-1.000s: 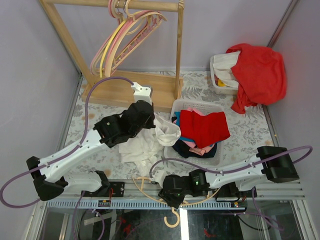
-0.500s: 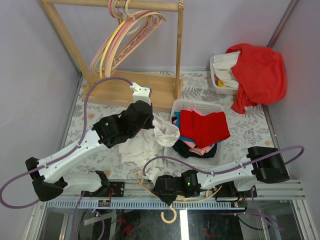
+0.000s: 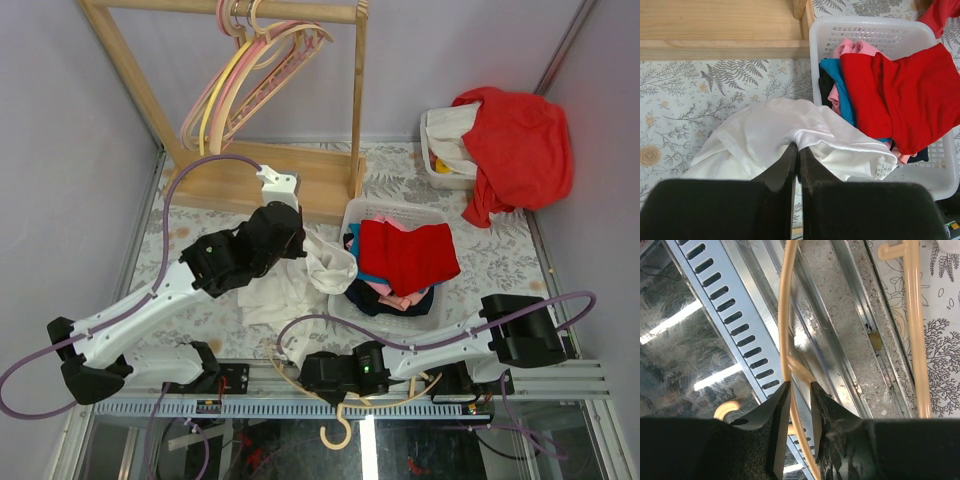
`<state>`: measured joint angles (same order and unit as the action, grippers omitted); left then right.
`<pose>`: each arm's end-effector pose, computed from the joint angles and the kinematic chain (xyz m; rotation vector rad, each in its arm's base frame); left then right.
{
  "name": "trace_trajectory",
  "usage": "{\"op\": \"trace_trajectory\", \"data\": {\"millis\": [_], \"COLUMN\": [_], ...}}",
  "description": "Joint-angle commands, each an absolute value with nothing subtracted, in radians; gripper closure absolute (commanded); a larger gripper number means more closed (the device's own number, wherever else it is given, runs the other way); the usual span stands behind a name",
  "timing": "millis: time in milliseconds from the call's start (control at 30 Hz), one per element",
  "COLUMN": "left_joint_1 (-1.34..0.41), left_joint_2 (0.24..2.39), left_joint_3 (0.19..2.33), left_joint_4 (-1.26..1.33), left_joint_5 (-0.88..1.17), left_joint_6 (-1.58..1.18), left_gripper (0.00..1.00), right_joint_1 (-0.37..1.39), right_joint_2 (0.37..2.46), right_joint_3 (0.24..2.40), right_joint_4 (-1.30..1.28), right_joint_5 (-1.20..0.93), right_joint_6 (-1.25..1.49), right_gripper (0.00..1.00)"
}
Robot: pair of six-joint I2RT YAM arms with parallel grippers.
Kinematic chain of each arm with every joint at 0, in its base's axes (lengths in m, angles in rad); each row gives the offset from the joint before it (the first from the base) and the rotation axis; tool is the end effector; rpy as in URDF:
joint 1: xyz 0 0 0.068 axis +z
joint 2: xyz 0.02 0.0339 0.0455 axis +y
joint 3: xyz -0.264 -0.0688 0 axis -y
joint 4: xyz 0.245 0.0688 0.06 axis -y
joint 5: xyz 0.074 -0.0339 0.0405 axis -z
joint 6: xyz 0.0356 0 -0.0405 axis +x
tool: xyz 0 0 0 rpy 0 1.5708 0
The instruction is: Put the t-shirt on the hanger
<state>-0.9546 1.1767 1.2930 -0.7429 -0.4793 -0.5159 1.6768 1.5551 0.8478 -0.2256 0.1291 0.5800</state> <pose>0.1524 -0.1868 0.3834 0.2032 2.1274 -0.3420 -0.0278 0.3049 0.1761 -1.3404 2.3031 0.7213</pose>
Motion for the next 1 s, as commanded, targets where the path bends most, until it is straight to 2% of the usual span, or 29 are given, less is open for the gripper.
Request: {"op": "trace_trajectory", "data": {"millis": [0,200,433,533,733,967], "left_joint_1": [-0.948,-0.948,-0.949,-0.948,-0.948,-0.949], "left_joint_2": [1.156,1.159,1.158,1.158,1.160,1.154], "left_joint_3": [1.293,1.302,1.303,1.305,1.306,1.300], "left_joint_4": [-0.741,-0.744,-0.745,-0.744,-0.744,-0.744], "left_joint_5": [-0.491,-0.491,-0.486,-0.484,-0.485,-0.484], "left_joint_6": [-0.518,-0.518,-0.525,-0.525,-0.525,-0.526], "left_gripper": [1.00,1.00,1.00,1.00,1.00,1.00], "right_joint_1": [1.934,1.974,2.008,2.010,2.025,2.033], "right_joint_2": [1.555,1.522,1.416,1.403,1.465,1.555], "right_joint_3": [0.864,0.875,0.850,0.829,0.821,0.849], "right_joint_4": [-0.266,-0.273,-0.257,-0.225,-0.193,-0.231], "right_joint_5": [0.188,0.217,0.264,0.222,0.114,0.110], "right_joint_6": [0.576,0.552,0.547,0.542,0.538,0.547], "right_gripper": [0.71,0.68,0.69,0.65,0.61,0.58]}}
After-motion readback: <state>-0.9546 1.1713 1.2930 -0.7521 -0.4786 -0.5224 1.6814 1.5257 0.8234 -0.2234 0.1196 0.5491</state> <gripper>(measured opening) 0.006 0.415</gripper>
